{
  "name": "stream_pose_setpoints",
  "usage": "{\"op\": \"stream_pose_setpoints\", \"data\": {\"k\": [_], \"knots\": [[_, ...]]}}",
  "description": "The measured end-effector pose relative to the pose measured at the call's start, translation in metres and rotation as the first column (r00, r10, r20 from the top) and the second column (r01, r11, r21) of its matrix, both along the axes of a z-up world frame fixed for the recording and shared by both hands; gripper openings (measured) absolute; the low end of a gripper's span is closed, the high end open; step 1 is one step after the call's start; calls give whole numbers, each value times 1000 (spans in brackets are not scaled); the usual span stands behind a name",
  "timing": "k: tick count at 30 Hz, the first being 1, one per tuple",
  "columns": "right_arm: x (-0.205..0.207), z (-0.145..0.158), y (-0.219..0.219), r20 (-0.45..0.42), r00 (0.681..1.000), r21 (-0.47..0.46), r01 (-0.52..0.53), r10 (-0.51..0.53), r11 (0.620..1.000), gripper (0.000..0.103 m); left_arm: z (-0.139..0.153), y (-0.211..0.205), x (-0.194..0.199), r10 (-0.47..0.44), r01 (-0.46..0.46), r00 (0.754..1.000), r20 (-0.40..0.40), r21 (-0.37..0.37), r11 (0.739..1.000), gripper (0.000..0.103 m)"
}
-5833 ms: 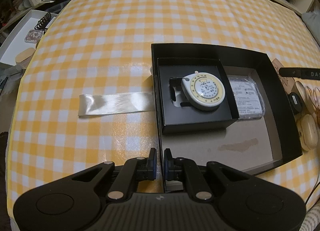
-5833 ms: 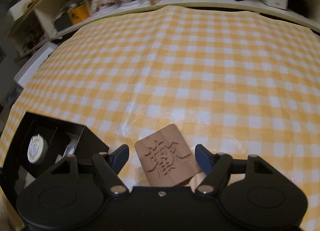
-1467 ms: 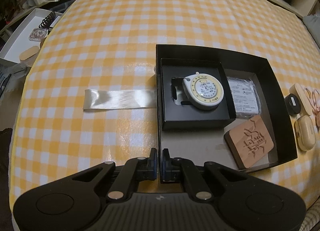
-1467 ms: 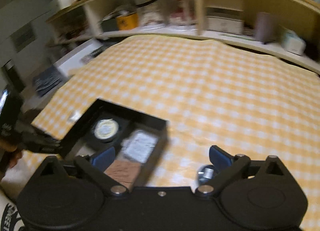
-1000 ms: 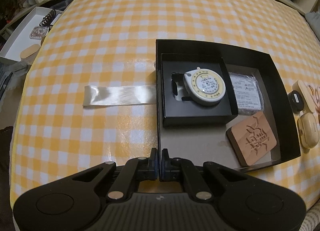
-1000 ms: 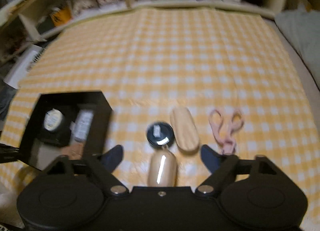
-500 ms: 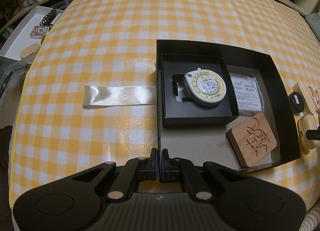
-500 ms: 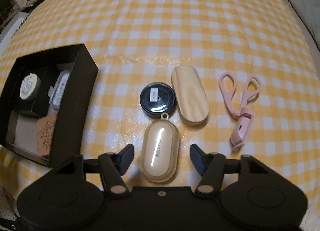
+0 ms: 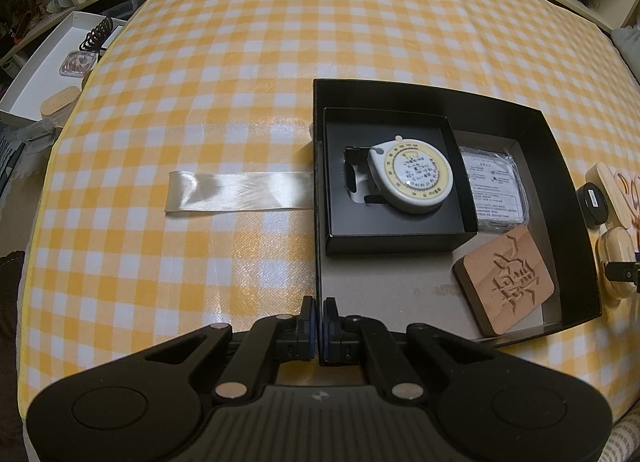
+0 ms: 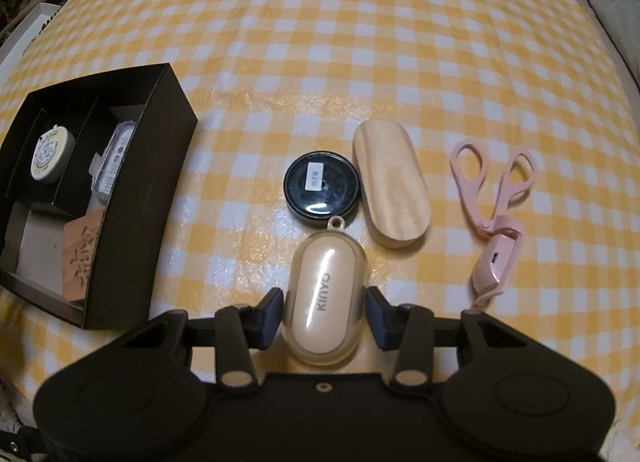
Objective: Organize rigid objects
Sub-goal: 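Grasp the beige earbud case with the right gripper, then place the earbud case into the large black box, open right gripper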
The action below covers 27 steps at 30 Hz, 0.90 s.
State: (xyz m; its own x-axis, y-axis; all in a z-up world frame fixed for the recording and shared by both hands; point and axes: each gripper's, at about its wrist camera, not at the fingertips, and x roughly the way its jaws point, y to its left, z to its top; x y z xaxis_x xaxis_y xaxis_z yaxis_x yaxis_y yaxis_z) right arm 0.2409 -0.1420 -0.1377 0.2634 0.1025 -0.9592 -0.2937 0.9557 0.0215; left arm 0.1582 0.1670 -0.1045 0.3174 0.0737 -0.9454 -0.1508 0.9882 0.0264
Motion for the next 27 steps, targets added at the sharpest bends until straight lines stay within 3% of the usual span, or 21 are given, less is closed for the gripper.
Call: {"op": "stream_pose_setpoints", "data": {"k": [6, 13, 19, 23, 27], "knots": [[0, 20, -11, 49, 999, 44, 14, -16, 999, 44, 0, 0, 1, 1, -1, 1000, 0, -1, 1000, 4], [-5, 50, -21, 129, 989, 194, 42, -67, 980, 44, 0, 0, 1, 2, -2, 1000, 0, 0, 1000, 4], [-9, 80, -25, 176, 978, 345, 45, -112, 937, 44, 0, 0, 1, 2, -2, 1000, 0, 0, 1000, 4], [-8, 95, -8, 196, 975, 420, 15, -107, 907, 44, -1, 0, 1, 2, -2, 1000, 0, -1, 1000, 4], [-4, 99, 28, 208, 976, 421, -32, -62, 906, 44, -1, 0, 1, 2, -2, 1000, 1, -1, 1000, 4]]}}
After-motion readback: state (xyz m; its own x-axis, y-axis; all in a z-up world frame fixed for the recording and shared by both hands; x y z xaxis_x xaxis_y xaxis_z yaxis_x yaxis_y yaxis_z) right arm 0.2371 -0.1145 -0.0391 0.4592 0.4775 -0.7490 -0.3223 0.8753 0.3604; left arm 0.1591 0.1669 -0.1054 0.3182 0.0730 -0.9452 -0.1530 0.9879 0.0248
